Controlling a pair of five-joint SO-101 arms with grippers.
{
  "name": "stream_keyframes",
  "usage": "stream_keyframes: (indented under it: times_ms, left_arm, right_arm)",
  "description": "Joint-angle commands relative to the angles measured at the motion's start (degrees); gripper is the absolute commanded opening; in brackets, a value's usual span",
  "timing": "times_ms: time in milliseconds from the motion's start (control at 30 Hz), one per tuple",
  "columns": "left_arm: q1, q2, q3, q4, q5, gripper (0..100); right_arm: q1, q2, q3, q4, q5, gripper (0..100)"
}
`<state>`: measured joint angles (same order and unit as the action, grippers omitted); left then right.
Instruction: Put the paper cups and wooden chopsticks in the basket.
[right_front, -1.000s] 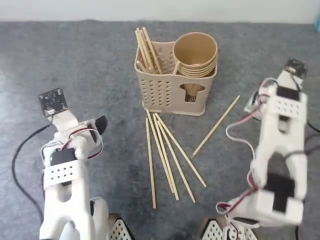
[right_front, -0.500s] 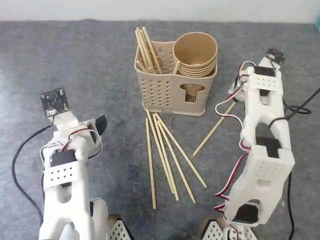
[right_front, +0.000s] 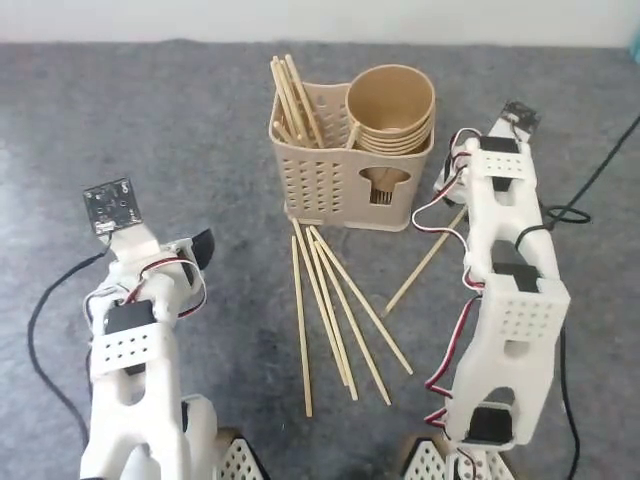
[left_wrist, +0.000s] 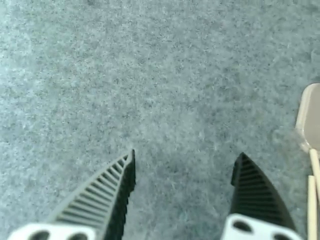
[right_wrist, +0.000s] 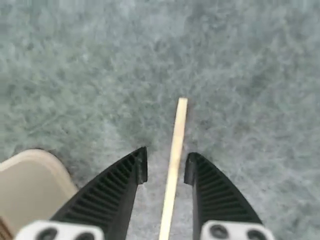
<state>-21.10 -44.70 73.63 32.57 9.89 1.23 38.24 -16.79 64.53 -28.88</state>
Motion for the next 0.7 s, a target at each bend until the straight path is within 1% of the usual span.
stream_keyframes:
  times_ms: [0, 100, 167, 267, 400, 533, 667]
  left_arm:
    - [-0.4, -1.4, -0.5, -1.6, -0.8, 29]
    - [-0.4, -1.4, -0.5, -1.6, -0.8, 29]
    - [-0.4, -1.4, -0.5, -1.6, -0.8, 29]
    - [-0.4, -1.4, -0.5, -1.6, -0.8, 29]
    - [-0.4, -1.4, -0.5, -1.6, -0.8, 29]
    - [-0.4, -1.4, -0.4, -1.6, -0.8, 29]
    - [-0.4, -1.4, -0.4, -1.6, -0.8, 29]
  right_arm:
    - [1.4, 0.5, -3.7, 2.1, -0.2, 10.4]
    - [1.6, 0.5, -4.0, 2.8, -0.2, 0.0]
    - [2.4, 0.4, -4.0, 5.0, -0.2, 2.5]
    - [3.9, 0.3, -5.1, 8.7, -0.2, 0.7]
    - [6.5, -1.3, -10.7, 17.9, 0.0, 0.8]
    - [8.0, -5.9, -14.9, 25.2, 4.5, 0.8]
    - [10.1, -12.5, -16.5, 27.9, 5.5, 0.8]
